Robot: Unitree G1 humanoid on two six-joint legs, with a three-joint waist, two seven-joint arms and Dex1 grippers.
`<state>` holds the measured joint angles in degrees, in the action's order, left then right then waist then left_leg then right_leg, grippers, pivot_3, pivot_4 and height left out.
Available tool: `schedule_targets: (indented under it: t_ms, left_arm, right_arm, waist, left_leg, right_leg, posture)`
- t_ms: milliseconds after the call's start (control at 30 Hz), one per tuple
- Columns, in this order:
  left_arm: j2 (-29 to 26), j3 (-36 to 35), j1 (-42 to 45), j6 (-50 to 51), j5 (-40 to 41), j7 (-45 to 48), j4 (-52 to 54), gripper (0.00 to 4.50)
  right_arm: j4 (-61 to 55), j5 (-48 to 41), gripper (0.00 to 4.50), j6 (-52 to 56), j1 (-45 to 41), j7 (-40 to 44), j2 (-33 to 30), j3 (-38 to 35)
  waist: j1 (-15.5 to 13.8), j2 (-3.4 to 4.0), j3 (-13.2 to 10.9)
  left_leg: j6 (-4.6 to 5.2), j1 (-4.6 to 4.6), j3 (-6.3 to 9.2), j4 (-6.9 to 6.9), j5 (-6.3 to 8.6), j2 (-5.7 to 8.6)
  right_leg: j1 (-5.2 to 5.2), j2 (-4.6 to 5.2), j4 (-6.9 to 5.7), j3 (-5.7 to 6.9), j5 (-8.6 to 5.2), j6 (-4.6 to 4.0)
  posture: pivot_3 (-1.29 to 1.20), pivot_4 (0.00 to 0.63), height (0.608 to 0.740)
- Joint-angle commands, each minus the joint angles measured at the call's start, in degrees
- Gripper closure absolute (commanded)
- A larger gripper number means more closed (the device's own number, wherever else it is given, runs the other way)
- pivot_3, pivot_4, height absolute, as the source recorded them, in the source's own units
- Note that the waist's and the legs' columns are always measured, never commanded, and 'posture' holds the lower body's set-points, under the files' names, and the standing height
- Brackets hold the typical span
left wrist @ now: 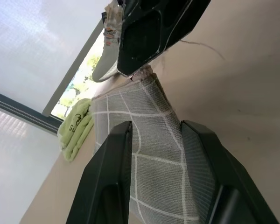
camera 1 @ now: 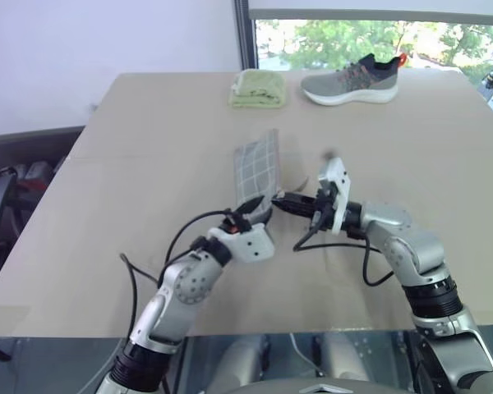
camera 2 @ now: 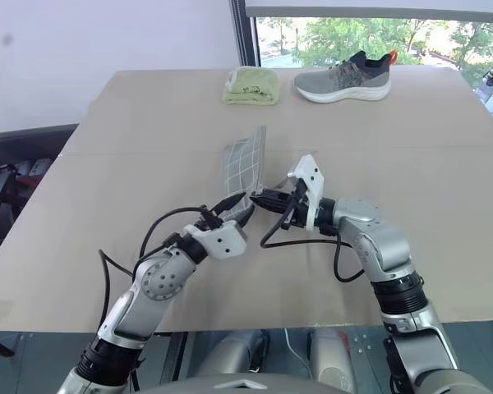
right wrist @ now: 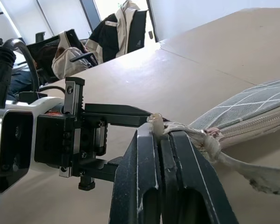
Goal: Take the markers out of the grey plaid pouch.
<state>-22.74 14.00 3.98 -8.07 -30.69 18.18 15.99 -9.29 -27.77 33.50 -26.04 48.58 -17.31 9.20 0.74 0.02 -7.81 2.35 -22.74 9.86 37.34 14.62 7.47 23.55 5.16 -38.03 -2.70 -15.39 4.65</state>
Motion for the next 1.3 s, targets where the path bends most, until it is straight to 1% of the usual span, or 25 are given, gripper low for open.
schedule_targets:
  t_ms: [33, 267, 567, 933, 1233, 1300]
  left_arm:
    - [0.73, -0.14, 1.36, 0.14, -0.39, -1.68, -1.04, 2.83]
    - [3.0, 1.28, 3.65, 0.6, -1.29, -3.06, -4.42, 2.83]
    - [6.03, 1.08, 4.53, 2.37, 0.18, -3.99, -6.22, 2.83]
    - [5.6, 1.45, 5.62, 0.22, 1.31, -4.07, -8.24, 2.83]
    - [5.36, 1.26, 9.13, -1.72, 2.42, -5.02, -13.63, 2.83]
    - [5.38, 1.39, 9.65, -2.19, 2.65, -5.24, -14.32, 3.35]
  right_arm:
    - [-3.46, -1.61, 4.5, -0.13, -0.13, -0.03, 0.45, -0.29]
    - [-4.09, -1.87, 4.5, 0.29, 0.16, -0.36, 0.73, -0.22]
    - [-4.53, -2.44, 4.5, 0.61, 0.28, -0.79, 0.73, -0.05]
    - [-4.7, -2.72, 4.5, 0.64, 0.39, -1.34, 0.95, 0.16]
    - [-5.05, -2.84, 4.5, 0.65, 0.62, -1.56, 1.16, 0.03]
    - [-5.25, -2.87, 4.5, 0.68, 0.78, -1.64, 1.15, -0.02]
  waist:
    - [0.0, 0.0, 0.0]
    - [0.0, 0.0, 0.0]
    - [0.03, -0.01, 0.01]
    - [0.05, -0.01, 0.01]
    - [0.04, -0.01, 0.01]
    - [0.06, -0.01, 0.01]
  left_leg:
    - [0.0, 0.0, 0.0, 0.0, 0.0, 0.0]
    - [0.0, 0.0, 0.0, 0.01, 0.0, 0.0]
    - [0.0, 0.0, 0.0, 0.01, 0.0, 0.0]
    - [0.0, 0.0, 0.0, 0.02, 0.0, 0.0]
    - [-0.01, 0.0, 0.0, 0.03, 0.0, 0.0]
    - [-0.01, 0.0, 0.0, 0.04, -0.01, 0.0]
  right_leg:
    - [0.0, 0.0, 0.0, 0.0, 0.0, 0.0]
    - [0.0, 0.0, 0.0, 0.0, 0.0, 0.0]
    - [0.0, 0.01, -0.01, 0.0, 0.0, 0.0]
    - [0.0, 0.01, -0.01, 0.0, 0.0, 0.0]
    - [0.0, 0.02, -0.02, 0.0, 0.0, 0.0]
    - [0.0, 0.03, -0.02, 0.0, 0.0, 0.0]
  posture:
    - [0.0, 0.15, 0.74]
    - [0.0, 0.15, 0.74]
    - [0.0, 0.15, 0.74]
    - [0.0, 0.15, 0.74]
    - [0.0, 0.15, 0.74]
    - [0.0, 0.15, 0.74]
